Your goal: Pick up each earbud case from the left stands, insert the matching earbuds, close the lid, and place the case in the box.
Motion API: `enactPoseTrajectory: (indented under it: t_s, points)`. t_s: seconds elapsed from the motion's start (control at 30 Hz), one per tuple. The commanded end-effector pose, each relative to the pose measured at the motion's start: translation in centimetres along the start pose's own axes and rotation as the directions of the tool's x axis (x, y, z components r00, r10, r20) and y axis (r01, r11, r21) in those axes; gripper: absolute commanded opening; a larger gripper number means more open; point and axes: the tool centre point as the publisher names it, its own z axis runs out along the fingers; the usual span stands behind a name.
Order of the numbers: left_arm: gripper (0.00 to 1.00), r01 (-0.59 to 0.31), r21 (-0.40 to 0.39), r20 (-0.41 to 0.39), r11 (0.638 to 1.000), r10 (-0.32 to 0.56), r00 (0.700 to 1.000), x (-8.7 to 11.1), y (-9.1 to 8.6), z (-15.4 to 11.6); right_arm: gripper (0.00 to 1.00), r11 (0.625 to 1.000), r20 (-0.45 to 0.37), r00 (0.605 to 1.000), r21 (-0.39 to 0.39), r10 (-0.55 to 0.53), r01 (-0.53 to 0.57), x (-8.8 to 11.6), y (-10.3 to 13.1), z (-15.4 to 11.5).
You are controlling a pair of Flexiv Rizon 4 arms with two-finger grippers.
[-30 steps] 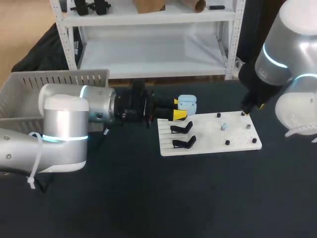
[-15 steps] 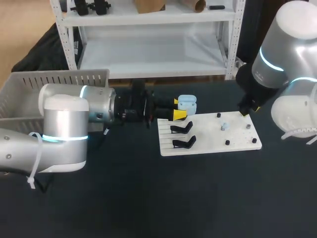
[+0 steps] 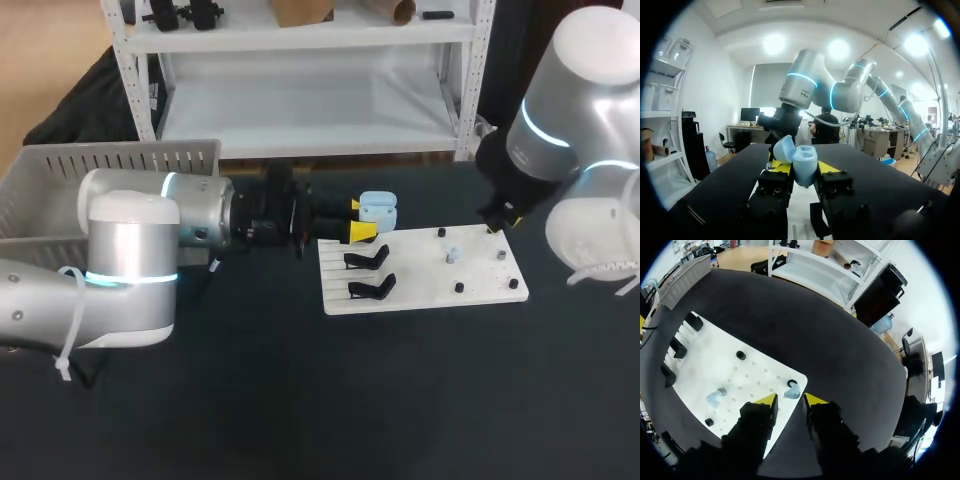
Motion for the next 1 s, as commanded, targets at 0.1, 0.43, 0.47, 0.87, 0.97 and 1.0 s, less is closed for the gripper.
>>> enactPoseTrajectory:
  t_s: [0.1,0.43,0.47,0.87,0.97,1.0]
  points:
    - [0.00,-0.001,-0.005,0.001,1.000,0.001,1.000,0.02,-0.14,0.00,0.31,1.000,0.010,1.000,0.009,0.006,-0.006,0.42,0.14,0.18]
    - [0.00,-0.001,-0.005,0.001,1.000,0.001,1.000,0.02,-0.14,0.00,0.29,1.000,0.013,1.000,0.007,0.013,-0.013,0.49,-0.04,0.43]
    - [0.00,-0.001,-0.005,0.001,1.000,0.001,1.000,0.02,-0.14,0.00,0.29,1.000,0.011,1.000,0.007,0.013,-0.013,0.46,-0.07,0.51]
    - [0.00,-0.001,-0.005,0.001,1.000,0.001,1.000,0.02,-0.14,0.00,0.00,1.000,-0.002,1.000,0.002,0.010,-0.010,0.24,-0.07,0.84]
    - [0.00,-0.001,-0.005,0.001,1.000,0.001,1.000,0.02,-0.14,0.00,0.00,1.000,-0.004,1.000,0.003,0.010,-0.010,0.24,-0.03,0.81]
    - [0.00,-0.001,-0.005,0.001,1.000,0.001,1.000,0.02,-0.14,0.00,0.00,1.000,-0.004,1.000,0.004,0.010,-0.010,0.24,-0.02,0.80]
